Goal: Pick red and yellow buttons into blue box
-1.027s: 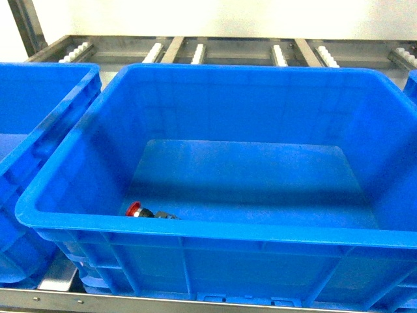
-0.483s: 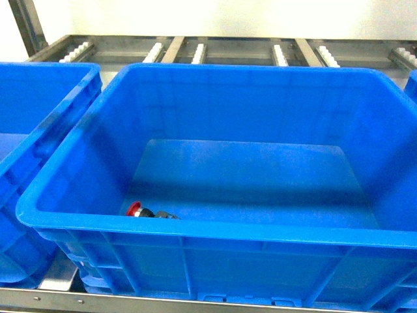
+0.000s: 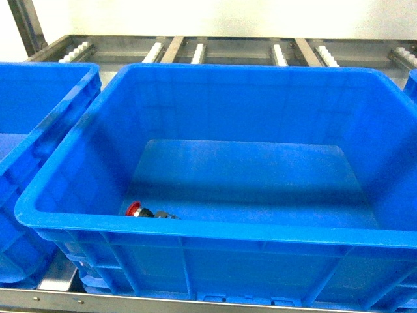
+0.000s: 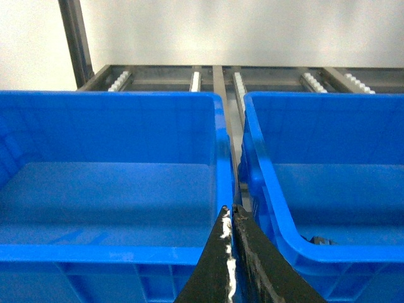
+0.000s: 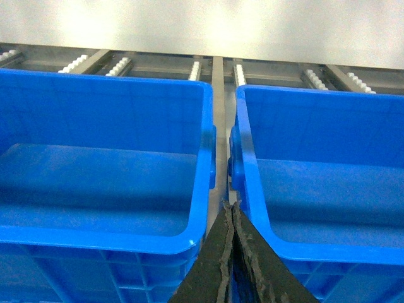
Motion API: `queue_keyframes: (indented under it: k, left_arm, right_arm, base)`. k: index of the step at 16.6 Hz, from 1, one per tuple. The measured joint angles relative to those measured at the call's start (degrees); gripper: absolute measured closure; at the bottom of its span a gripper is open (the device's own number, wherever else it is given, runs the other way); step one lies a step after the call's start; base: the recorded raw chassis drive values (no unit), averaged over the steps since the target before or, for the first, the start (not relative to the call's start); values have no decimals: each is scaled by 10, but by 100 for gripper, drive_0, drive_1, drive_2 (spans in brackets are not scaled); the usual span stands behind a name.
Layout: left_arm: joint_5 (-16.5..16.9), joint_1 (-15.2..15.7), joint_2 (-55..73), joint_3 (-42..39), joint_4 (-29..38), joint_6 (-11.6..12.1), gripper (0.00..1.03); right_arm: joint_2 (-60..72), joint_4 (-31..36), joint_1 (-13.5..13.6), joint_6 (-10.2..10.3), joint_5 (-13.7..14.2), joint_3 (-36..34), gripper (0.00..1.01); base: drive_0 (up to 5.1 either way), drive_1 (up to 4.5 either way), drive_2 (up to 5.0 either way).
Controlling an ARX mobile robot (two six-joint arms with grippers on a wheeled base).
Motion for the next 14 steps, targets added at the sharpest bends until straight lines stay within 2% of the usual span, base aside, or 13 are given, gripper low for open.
queue_keyframes:
  k: [5,6,7,13,14]
  left_arm:
    - [0,0,0,0,-3,0,101]
    - [0,0,0,0,-3,0,101]
    - [0,0,0,0,-3,0,73]
    - [0,0,0,0,-3,0,20]
    - [0,0,0,0,-3,0,3]
  right_arm:
    - [0,1,0,0,0,0,99]
    - [0,1,0,0,0,0,93]
    - [0,1,0,0,0,0,60]
    - [0,1,0,0,0,0,7]
    - [0,1,0,0,0,0,4]
  base:
    - [0,0,0]
    - [0,0,0]
    - [0,0,0]
    - [0,0,0]
    - [0,0,0]
